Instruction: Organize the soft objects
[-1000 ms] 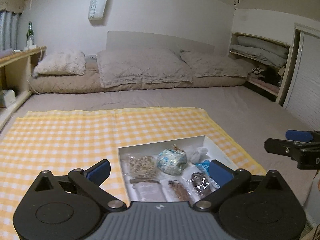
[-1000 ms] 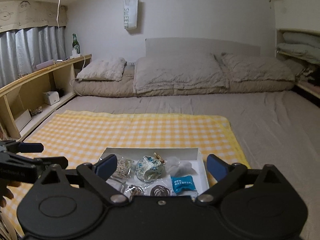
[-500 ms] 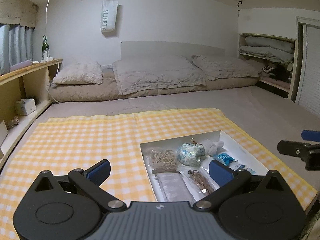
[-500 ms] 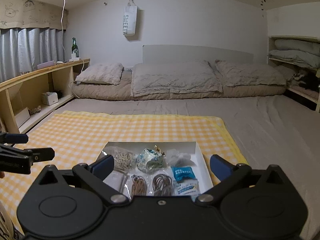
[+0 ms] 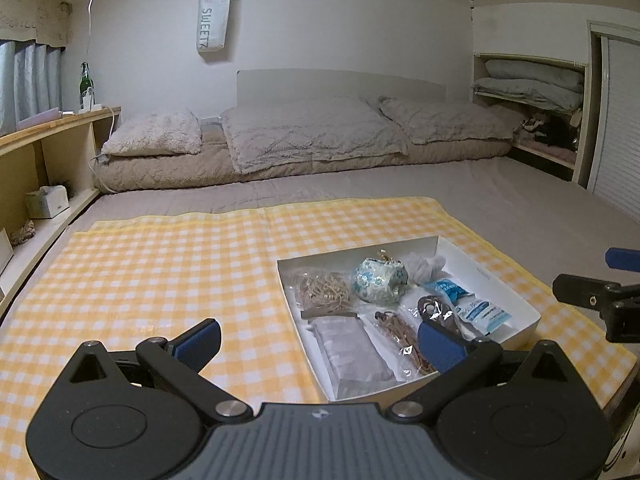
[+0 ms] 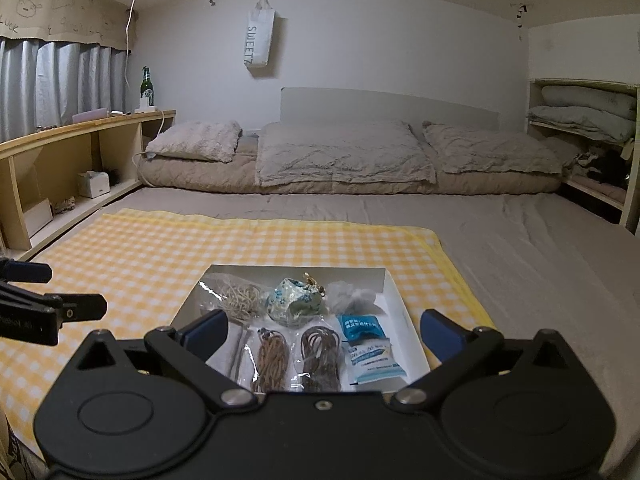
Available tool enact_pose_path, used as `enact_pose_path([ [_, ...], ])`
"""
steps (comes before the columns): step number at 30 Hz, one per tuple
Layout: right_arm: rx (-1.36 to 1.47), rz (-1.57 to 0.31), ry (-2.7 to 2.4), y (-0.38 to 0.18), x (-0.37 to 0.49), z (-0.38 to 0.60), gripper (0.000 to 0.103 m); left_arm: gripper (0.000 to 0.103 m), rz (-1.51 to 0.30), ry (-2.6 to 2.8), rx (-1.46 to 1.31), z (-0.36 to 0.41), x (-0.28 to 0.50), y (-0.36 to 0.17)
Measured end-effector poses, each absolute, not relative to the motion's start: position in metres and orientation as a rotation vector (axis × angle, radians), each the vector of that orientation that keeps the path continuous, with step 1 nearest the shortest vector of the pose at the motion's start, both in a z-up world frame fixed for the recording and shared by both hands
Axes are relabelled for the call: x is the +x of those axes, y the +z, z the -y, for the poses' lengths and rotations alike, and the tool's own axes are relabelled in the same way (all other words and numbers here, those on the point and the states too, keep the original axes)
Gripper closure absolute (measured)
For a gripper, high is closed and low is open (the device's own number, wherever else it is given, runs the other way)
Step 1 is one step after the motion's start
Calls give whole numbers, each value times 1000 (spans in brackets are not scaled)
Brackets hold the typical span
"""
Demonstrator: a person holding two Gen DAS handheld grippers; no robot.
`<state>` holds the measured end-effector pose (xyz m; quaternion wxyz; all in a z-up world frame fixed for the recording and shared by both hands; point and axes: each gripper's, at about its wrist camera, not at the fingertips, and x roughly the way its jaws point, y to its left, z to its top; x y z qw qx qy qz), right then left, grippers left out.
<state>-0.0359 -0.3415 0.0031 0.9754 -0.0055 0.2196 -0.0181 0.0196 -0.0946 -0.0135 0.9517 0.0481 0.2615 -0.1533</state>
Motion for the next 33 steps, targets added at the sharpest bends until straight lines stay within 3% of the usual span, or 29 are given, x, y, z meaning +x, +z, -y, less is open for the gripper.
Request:
enact_pose_path([
  [33, -35, -493, -16, -7, -33, 337, 0, 0, -562, -308, 94, 92, 17, -20],
])
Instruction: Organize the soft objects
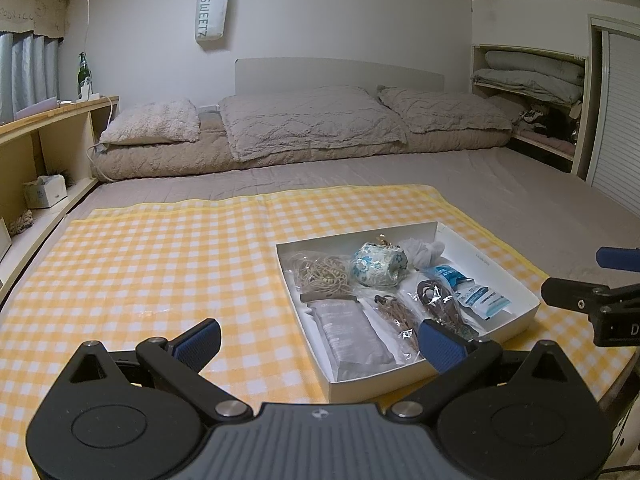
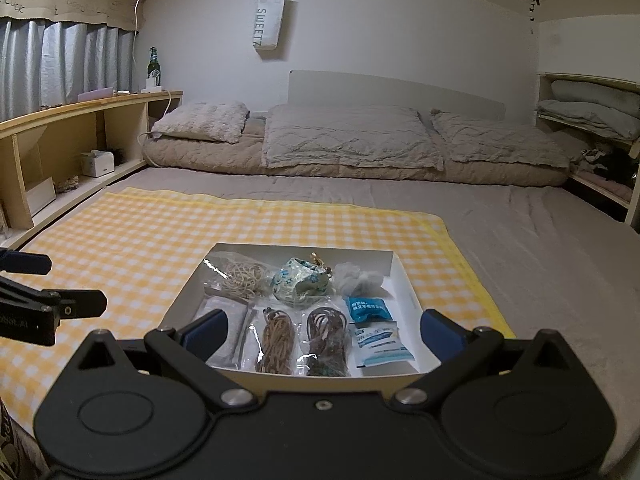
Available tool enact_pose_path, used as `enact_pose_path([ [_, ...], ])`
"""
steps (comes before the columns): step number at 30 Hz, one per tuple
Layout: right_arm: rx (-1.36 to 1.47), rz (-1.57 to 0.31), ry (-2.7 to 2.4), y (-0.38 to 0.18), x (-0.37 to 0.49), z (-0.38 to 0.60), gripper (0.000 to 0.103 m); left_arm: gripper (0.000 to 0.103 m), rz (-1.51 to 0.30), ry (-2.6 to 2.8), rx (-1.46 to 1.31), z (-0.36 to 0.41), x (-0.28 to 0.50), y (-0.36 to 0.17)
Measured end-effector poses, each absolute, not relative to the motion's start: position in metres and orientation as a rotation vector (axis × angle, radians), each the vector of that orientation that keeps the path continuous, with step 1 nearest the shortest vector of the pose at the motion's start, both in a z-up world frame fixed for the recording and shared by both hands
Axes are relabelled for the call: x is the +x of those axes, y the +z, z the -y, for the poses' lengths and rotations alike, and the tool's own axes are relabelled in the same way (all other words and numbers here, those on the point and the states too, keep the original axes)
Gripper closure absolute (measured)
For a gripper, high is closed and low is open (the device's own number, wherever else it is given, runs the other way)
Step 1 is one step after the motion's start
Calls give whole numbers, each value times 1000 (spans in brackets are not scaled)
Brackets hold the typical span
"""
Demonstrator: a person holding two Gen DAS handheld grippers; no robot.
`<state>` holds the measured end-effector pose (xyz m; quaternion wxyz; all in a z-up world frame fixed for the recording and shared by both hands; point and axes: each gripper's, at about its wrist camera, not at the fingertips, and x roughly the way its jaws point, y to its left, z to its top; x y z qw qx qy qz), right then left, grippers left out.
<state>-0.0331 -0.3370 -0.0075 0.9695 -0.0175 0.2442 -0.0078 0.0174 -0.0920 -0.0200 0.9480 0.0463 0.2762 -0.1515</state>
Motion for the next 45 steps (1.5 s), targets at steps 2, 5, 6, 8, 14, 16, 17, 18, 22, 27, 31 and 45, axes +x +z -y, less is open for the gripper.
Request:
enact_pose_path([
  [2, -35, -494, -14, -7, -33, 337, 0, 0, -562, -307, 94, 91, 18, -20],
  [5, -34, -495, -13, -7, -32, 338, 0, 0, -562, -306, 93, 90, 17, -20],
  [6, -33, -495, -12, -7, -32, 338, 0, 0, -563, -306, 94, 90, 18, -20],
  [8, -33, -496, -9, -8, -32, 337, 0, 0, -562, -305, 94, 90, 18, -20],
  [14, -32, -496, -5, -7, -32, 337, 0, 0, -563, -304, 93, 89, 18, -20],
  [16, -33, -495, -5, -7, -32, 337, 0, 0, -563, -302, 93, 89, 18, -20],
  [17, -33, -495, -4, -7, -32, 337, 0, 0, -563, -302, 92, 89, 18, -20],
  [18, -33, -496, -4, -7, -32, 337, 0, 0, -563, -302, 92, 89, 18, -20],
  [22, -32, -496, -5, -7, -31, 337, 0, 0, -563, -301, 93, 89, 18, -20],
  [27, -31, -496, -4, -8, -31, 335, 0, 0, -564, -299, 91, 89, 18, -20],
  [31, -30, -497, -4, -8, -31, 334, 0, 0, -564, -298, 90, 87, 18, -20],
  [45, -30, -497, -2, -9, -30, 332, 0, 0, -564, -297, 90, 87, 18, -20],
])
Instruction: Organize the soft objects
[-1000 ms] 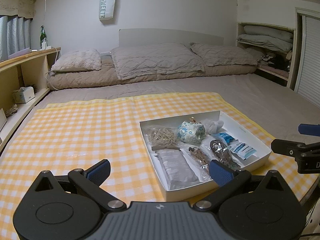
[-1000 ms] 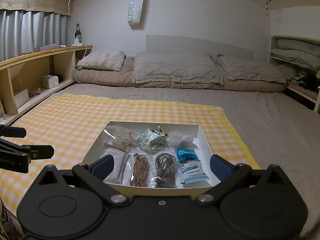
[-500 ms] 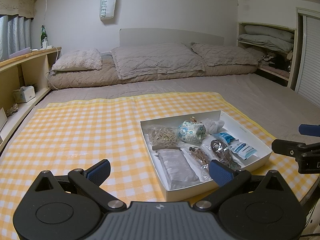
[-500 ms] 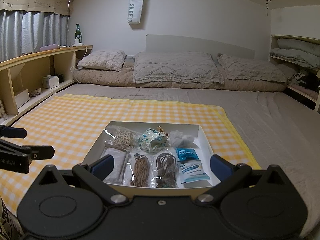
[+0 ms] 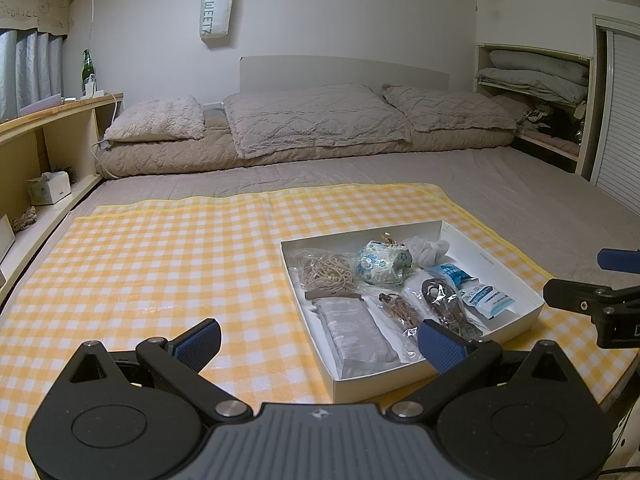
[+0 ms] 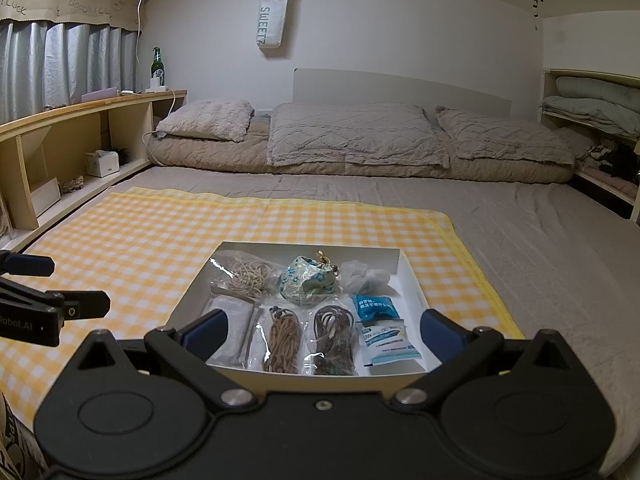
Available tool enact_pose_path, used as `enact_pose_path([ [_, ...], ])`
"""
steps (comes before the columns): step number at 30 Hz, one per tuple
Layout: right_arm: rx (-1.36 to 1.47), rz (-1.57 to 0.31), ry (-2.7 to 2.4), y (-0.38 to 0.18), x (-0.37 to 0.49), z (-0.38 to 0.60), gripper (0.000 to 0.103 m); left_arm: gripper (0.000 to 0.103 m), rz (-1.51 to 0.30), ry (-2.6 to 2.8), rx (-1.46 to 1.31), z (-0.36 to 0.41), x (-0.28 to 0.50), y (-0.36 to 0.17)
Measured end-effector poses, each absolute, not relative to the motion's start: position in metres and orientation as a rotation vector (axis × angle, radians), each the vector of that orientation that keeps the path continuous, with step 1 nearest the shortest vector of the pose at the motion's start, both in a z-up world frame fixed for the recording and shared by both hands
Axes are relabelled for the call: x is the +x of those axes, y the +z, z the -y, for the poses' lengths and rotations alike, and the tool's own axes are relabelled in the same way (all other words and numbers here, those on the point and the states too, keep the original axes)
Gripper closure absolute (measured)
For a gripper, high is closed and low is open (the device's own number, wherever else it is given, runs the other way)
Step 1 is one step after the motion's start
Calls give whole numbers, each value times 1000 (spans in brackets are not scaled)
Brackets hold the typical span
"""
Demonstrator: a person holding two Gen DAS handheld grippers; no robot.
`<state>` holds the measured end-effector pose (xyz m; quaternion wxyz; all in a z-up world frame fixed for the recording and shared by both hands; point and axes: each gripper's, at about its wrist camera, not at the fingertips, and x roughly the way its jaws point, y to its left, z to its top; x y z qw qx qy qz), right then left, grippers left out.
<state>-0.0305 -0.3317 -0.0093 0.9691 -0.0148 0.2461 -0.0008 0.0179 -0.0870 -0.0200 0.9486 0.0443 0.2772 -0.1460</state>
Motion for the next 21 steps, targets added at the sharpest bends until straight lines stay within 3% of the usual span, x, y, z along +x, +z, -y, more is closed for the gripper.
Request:
enact_pose_path([
  [21, -30, -498, 2, -10, -30, 330, 0, 0, -563, -289, 88, 84, 17, -20],
])
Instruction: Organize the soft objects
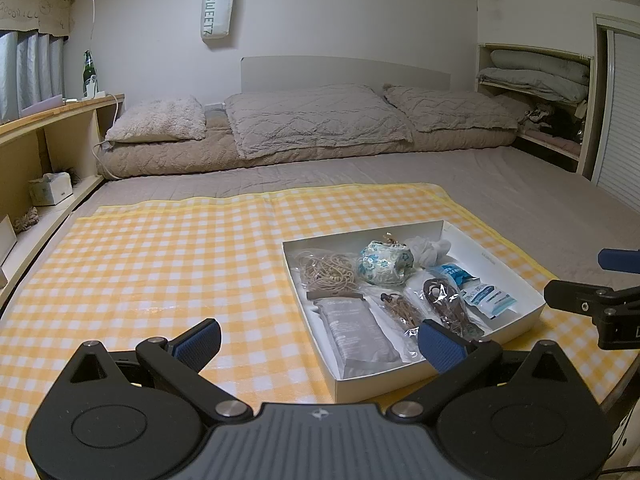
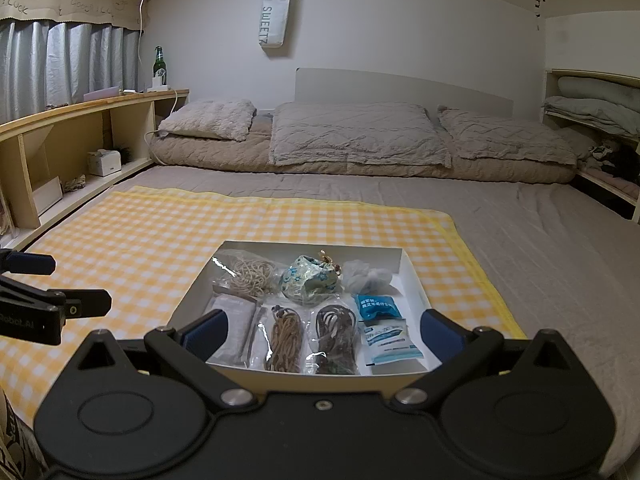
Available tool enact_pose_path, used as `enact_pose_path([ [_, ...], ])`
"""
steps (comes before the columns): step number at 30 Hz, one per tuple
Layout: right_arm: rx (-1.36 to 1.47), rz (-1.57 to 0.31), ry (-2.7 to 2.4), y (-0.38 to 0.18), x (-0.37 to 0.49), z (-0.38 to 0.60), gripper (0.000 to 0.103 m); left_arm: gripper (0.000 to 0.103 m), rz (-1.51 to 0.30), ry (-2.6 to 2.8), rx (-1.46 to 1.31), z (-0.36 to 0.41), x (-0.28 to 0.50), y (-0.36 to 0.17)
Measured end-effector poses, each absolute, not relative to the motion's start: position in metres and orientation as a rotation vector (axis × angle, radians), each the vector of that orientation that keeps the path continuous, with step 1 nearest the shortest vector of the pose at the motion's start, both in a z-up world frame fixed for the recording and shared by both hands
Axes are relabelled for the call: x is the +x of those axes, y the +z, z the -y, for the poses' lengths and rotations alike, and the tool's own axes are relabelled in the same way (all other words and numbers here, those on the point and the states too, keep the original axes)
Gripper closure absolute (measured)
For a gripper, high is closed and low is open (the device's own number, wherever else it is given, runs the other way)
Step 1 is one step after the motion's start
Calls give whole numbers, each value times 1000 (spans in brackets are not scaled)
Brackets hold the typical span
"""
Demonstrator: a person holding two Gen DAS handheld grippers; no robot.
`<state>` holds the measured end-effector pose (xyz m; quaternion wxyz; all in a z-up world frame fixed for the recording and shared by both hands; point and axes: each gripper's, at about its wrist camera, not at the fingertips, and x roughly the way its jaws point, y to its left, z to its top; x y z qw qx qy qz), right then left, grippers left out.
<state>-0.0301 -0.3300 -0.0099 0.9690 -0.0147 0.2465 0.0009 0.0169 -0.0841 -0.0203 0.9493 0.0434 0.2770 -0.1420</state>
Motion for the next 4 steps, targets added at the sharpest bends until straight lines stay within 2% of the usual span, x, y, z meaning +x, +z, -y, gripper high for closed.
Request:
enact_pose_path([
  [4, -30, -498, 2, -10, -30, 330, 0, 0, -565, -290, 90, 83, 17, -20],
])
